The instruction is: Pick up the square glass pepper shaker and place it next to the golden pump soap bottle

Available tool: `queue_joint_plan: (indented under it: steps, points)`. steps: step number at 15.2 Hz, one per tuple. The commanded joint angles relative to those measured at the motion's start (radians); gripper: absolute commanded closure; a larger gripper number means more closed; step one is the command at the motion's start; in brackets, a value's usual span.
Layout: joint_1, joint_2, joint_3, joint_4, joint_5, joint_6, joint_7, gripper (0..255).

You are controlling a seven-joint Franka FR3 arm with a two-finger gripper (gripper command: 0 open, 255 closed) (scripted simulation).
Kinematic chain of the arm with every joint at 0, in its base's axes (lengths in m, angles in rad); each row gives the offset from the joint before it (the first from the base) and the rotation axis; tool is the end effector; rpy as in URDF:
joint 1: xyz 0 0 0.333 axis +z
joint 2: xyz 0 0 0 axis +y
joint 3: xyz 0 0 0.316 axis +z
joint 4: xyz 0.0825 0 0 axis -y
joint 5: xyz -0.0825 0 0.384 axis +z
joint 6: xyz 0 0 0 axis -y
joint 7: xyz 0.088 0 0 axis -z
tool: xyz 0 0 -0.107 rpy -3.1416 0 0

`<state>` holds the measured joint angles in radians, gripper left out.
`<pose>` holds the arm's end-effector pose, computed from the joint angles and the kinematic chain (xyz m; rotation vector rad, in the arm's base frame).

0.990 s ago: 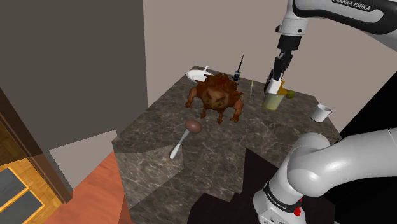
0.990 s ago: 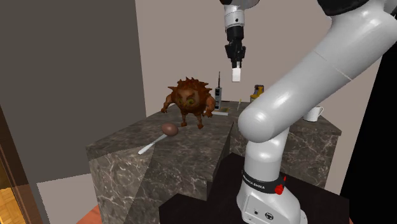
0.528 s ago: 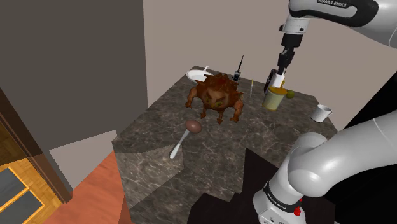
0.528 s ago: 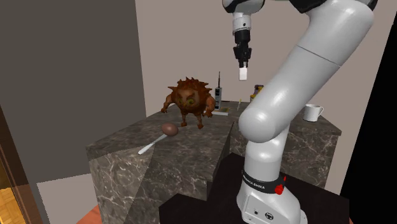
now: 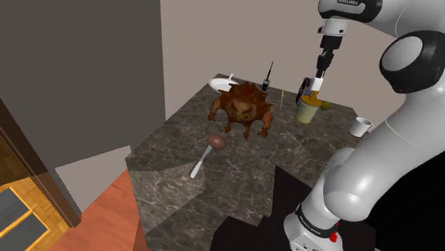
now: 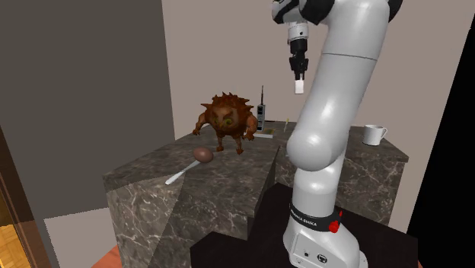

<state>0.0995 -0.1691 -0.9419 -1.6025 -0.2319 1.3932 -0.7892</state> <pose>0.2852 -0.4210 0.6447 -3.1163 0.1050 0.2248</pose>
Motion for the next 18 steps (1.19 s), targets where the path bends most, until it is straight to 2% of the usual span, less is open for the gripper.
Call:
queue_joint_plan:
  steps: [1, 2, 4, 7, 8, 18]
  points:
    - [-0.009, 0.134, -0.096, 0.079, 0.093, 0.017, -0.108, 255]
    - [-0.034, 0.215, -0.137, 0.126, 0.158, 0.017, -0.171, 255]
    - [-0.135, 0.379, -0.176, 0.232, 0.297, -0.003, -0.29, 255]
    - [-0.359, 0.577, -0.133, 0.433, 0.461, -0.07, -0.404, 255]
    - [-0.47, 0.661, -0.104, 0.552, 0.529, -0.114, -0.435, 255]
    - [-0.346, 0.589, -0.122, 0.299, 0.465, 0.068, -0.41, 255]
